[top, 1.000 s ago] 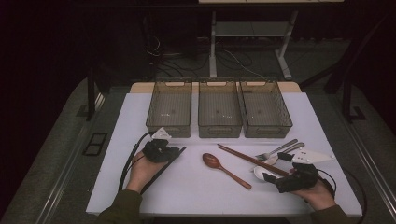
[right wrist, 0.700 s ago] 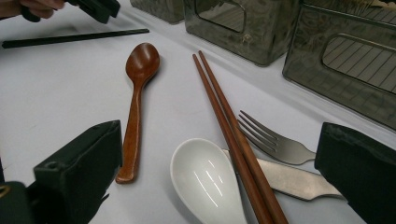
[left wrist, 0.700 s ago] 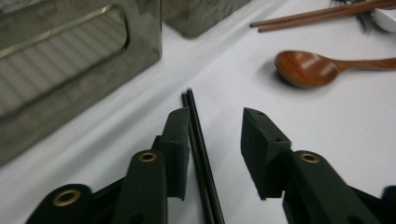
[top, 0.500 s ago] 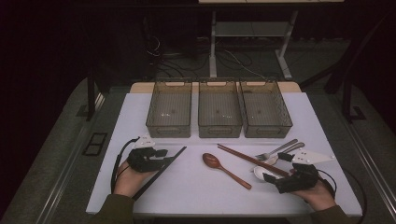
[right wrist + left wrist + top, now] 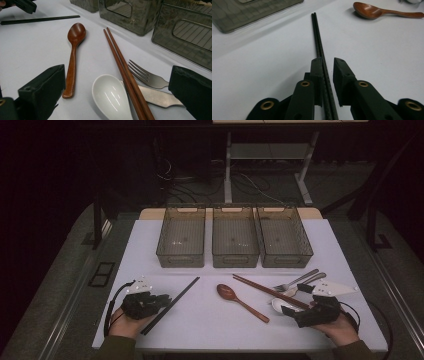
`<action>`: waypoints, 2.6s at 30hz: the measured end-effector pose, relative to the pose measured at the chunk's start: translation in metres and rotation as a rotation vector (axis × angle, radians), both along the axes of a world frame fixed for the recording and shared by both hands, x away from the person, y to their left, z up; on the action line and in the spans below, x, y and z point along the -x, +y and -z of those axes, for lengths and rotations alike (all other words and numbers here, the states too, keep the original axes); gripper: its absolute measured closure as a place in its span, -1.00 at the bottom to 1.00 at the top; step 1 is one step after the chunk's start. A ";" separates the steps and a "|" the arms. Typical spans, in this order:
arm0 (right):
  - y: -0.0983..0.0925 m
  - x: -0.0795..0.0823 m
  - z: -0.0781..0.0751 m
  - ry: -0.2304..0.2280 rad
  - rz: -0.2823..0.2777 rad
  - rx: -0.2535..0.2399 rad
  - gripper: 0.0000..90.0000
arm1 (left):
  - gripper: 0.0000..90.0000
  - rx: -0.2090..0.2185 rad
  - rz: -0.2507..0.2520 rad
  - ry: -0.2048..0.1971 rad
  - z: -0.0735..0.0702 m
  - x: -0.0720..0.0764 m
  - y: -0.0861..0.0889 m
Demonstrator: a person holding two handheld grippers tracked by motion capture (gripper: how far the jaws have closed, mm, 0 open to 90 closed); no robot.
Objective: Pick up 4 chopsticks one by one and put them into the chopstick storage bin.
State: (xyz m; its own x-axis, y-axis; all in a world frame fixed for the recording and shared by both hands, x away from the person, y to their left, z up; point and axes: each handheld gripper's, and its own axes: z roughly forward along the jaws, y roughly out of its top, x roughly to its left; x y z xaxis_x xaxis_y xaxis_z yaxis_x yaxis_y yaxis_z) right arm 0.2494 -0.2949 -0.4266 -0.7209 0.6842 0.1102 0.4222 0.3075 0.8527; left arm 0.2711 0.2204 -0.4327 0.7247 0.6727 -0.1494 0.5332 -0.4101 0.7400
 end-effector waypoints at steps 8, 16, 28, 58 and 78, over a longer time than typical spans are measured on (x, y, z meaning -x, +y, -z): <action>-0.002 -0.001 0.000 -0.002 0.006 -0.003 -0.97 | 0.81 -0.014 0.013 0.045 0.005 -0.002 -0.001; -0.001 -0.001 0.000 -0.002 0.006 -0.002 -0.97 | 0.82 -0.031 0.022 0.051 0.007 -0.002 -0.003; -0.002 -0.001 0.000 -0.002 0.010 -0.007 -0.97 | 0.84 -0.082 0.007 0.053 0.008 -0.003 -0.003; -0.002 -0.001 -0.001 -0.003 0.011 -0.008 -0.97 | 0.90 -0.175 -0.028 0.047 0.005 -0.002 -0.013; 0.000 0.000 0.001 0.005 -0.005 -0.017 -0.97 | 0.90 -0.158 -0.020 0.047 0.000 -0.006 -0.005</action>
State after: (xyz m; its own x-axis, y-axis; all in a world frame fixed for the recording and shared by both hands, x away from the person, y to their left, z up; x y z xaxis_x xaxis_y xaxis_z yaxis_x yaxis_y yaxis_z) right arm 0.2498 -0.2944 -0.4277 -0.7236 0.6787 0.1254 0.4251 0.2951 0.8557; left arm 0.2771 0.2154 -0.4331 0.7054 0.7049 -0.0741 0.5751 -0.5082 0.6411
